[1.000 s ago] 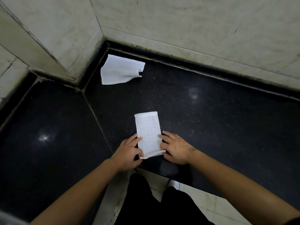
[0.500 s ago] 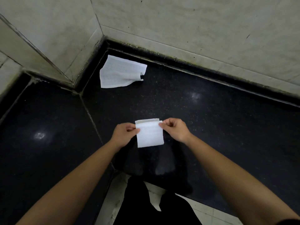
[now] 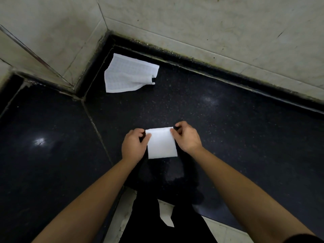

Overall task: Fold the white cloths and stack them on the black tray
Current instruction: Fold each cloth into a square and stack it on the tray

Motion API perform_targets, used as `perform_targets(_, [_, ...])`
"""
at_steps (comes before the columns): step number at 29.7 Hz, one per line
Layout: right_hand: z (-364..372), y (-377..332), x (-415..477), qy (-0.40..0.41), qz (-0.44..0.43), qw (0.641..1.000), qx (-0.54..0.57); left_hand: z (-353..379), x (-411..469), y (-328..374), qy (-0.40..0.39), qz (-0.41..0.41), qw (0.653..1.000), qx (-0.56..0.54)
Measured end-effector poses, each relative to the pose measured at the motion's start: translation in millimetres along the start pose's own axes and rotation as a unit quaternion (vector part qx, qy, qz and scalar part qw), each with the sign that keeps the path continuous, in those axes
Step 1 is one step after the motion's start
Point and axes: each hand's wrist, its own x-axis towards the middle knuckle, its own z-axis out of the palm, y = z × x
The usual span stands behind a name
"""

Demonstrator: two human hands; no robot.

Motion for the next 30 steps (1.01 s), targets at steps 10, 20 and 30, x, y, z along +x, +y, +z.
perform_targets(10, [20, 43, -25, -0.034, -0.292, 0.870, -0.397, -5, -9, -32, -0.141, 0.316, 0.854, 0.389])
perform_targets(20, [14, 44, -25, -0.072, -0.250, 0.886, -0.383, -12, -1, -35, -0.183, 0.317, 0.845, 0.390])
perform_targets(30, [16, 28, -73, 0.029, -0.008, 0.991, -0.131, 3, 50, 49, -0.169, 0.464, 0.759, 0.424])
